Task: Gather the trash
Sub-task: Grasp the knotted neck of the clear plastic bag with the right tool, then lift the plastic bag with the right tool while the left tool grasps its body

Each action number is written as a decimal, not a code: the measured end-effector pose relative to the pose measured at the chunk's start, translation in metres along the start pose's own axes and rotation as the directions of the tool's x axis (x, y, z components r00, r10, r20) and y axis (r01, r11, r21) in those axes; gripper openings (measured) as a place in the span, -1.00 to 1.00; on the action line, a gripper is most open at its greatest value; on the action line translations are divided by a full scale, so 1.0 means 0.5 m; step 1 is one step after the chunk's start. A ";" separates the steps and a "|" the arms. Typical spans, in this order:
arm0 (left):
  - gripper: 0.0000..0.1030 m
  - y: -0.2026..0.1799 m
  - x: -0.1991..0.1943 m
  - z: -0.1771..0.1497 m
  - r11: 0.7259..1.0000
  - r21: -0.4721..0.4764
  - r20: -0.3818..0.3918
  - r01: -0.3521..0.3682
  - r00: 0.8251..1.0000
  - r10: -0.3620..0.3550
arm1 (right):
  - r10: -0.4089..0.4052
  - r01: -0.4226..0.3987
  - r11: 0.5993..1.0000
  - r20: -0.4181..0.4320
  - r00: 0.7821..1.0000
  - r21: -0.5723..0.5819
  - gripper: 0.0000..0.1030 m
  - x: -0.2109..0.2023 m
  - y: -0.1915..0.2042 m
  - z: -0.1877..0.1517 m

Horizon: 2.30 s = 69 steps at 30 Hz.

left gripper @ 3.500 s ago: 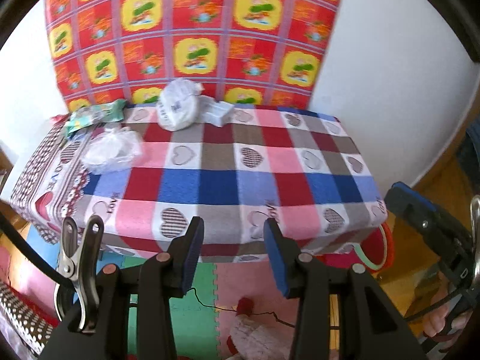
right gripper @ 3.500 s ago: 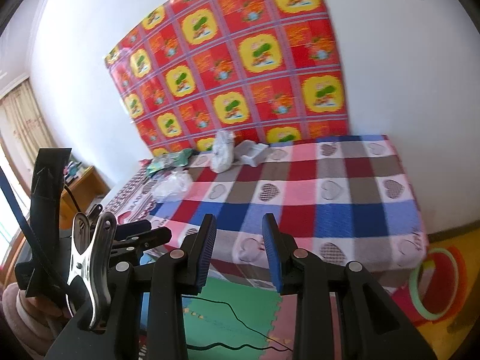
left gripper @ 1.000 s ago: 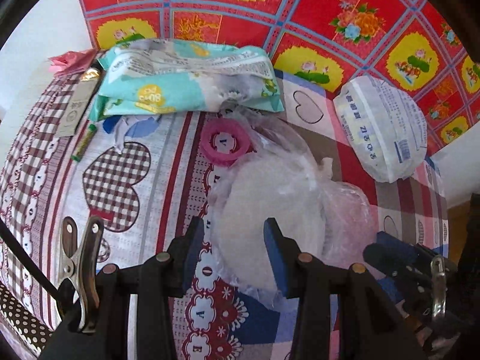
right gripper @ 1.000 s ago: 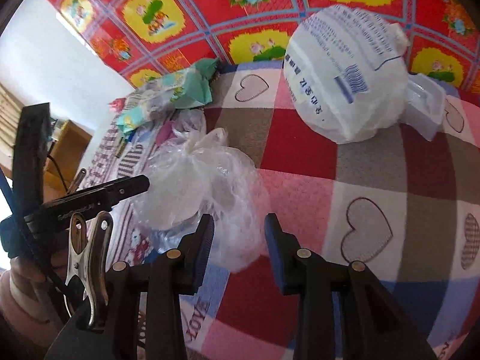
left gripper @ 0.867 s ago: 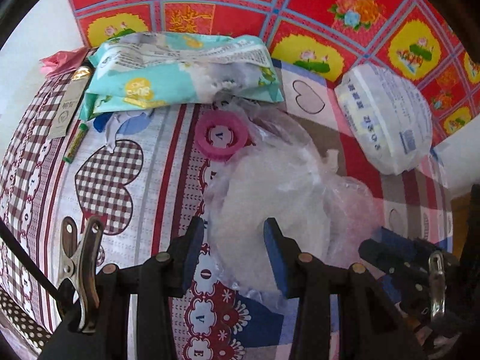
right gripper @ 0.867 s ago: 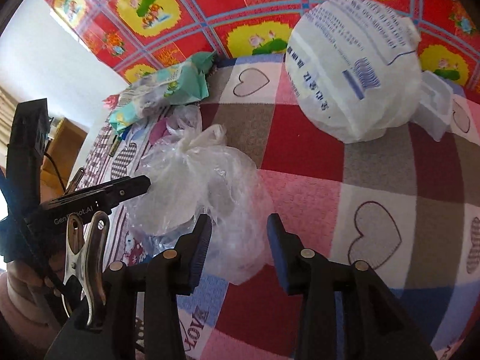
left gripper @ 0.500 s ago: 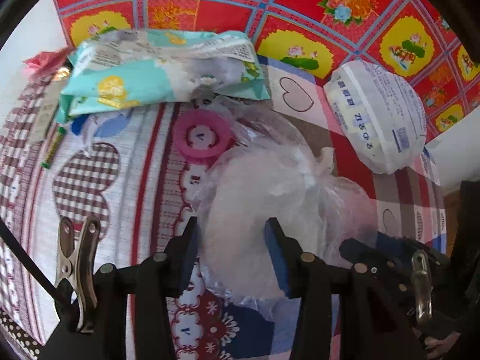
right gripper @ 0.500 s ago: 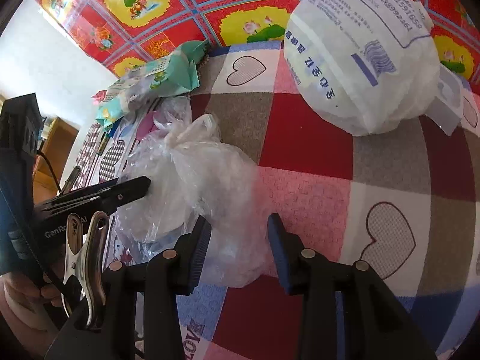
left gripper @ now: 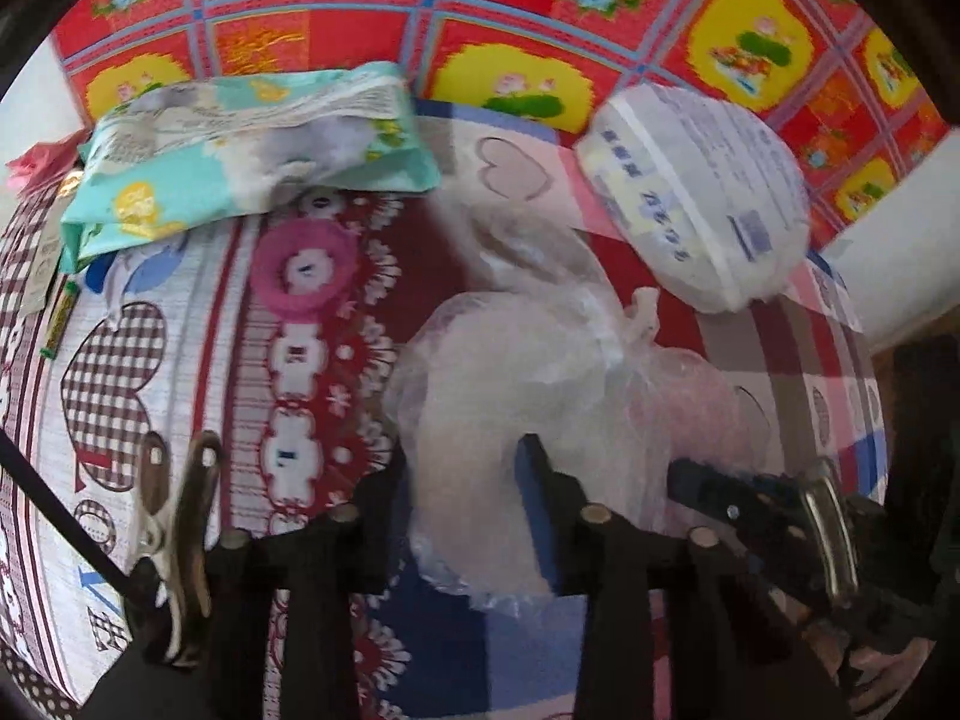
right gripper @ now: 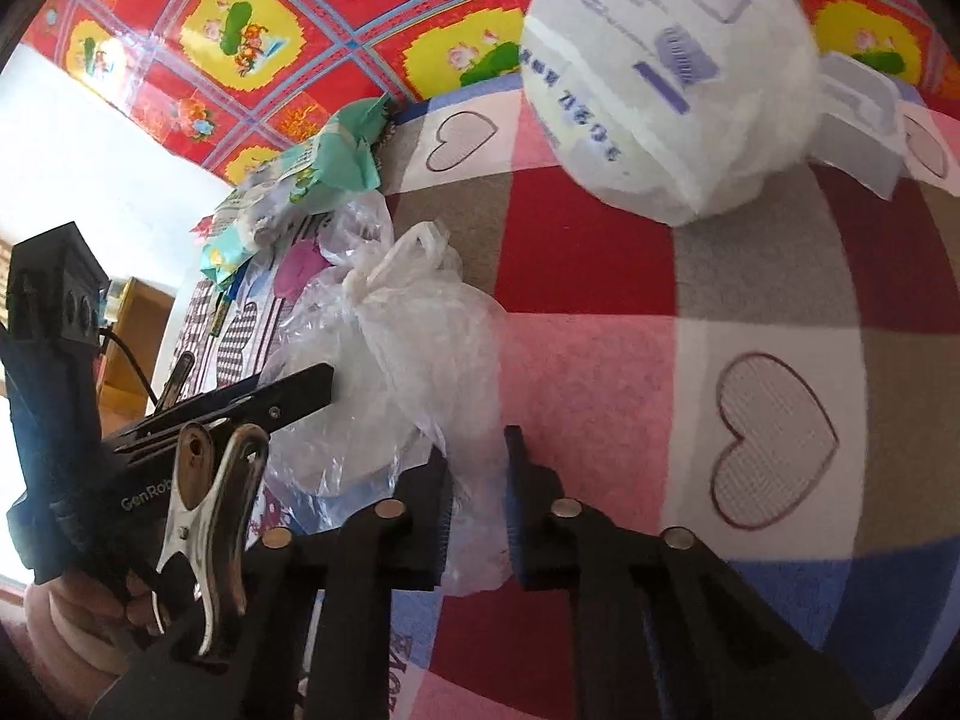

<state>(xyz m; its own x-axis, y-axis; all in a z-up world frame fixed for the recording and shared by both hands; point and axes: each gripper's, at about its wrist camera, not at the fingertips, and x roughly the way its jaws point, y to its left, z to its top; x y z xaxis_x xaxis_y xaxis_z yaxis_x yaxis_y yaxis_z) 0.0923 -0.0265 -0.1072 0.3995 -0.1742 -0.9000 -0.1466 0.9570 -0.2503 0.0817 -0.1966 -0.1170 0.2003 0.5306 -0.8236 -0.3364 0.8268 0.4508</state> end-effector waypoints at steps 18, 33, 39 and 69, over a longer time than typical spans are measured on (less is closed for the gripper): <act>-0.76 -0.257 -0.039 -0.053 0.943 0.287 -0.056 0.169 0.986 -0.160 | -0.070 0.028 0.980 0.206 0.976 0.199 -0.91 -0.201 -0.122 -0.092; -0.83 -0.457 -0.072 -0.111 0.893 0.392 -0.059 0.221 0.975 -0.216 | -0.148 0.046 0.954 0.330 0.932 0.298 -0.92 -0.377 -0.230 -0.191; -0.83 -0.474 -0.051 -0.130 0.901 0.392 -0.072 0.184 0.983 -0.170 | -0.178 0.065 0.942 0.326 0.928 0.330 -0.92 -0.403 -0.280 -0.217; -0.04 -0.470 0.079 -0.131 0.919 0.293 -0.220 0.265 0.954 -0.204 | -0.258 0.170 0.900 0.176 0.950 0.400 -0.35 -0.301 -0.348 -0.210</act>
<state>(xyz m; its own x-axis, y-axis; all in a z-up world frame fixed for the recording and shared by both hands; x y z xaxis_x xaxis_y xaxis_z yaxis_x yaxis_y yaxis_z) 0.0831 -0.2732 -0.1072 0.2121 -0.4129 -0.8858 0.2365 0.9011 -0.3634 0.0137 -0.4401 -0.1076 0.4394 0.3234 -0.8380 0.0997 0.9096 0.4033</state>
